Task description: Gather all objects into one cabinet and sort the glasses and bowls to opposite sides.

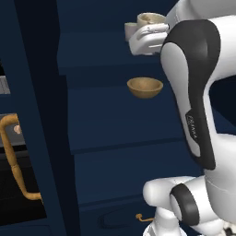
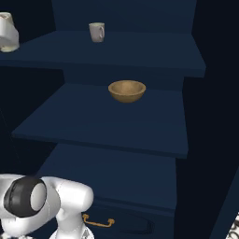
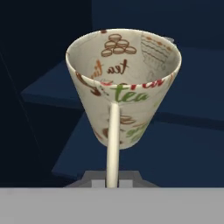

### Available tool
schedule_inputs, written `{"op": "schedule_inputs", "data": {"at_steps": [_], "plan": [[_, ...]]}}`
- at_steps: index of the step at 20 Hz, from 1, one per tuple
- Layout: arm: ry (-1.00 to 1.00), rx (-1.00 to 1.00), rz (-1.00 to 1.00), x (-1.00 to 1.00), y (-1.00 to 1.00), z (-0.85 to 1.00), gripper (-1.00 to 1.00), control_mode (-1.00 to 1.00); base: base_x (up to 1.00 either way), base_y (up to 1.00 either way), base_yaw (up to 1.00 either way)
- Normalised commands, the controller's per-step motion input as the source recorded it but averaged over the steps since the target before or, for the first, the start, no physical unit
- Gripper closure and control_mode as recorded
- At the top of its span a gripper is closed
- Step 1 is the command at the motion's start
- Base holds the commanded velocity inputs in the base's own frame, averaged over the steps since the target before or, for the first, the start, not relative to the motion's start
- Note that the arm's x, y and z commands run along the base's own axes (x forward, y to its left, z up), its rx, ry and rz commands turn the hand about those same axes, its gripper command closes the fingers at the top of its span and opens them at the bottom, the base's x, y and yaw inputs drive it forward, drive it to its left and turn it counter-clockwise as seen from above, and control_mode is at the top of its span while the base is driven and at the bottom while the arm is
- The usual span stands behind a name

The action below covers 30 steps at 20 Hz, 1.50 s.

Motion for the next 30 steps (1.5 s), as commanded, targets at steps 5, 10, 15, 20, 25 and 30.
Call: {"op": "schedule_inputs", "data": {"at_steps": [5,10,15,20,25,30], "plan": [[0.01,0.00,0.00,0.81,0.00,0.19,1.00,-1.00,0.00,0.00,0.00],[0.11,0.00,0.00,0.79,0.00,0.11,1.00,-1.00,0.00,0.00,0.00],[0.15,0.00,0.00,0.82,0.00,0.05,1.00,-1.00,0.00,0.00,0.00],[0.11,-0.02,0.00,0.80,0.00,0.09,1.00,-1.00,0.00,0.00,0.00],[0.17,0.00,0.00,0.75,0.00,0.00,1.00,-1.00,0.00,0.00,0.00],[0.07,0.00,0.00,0.69,0.00,0.00,1.00,-1.00,0.00,0.00,0.00]]}}
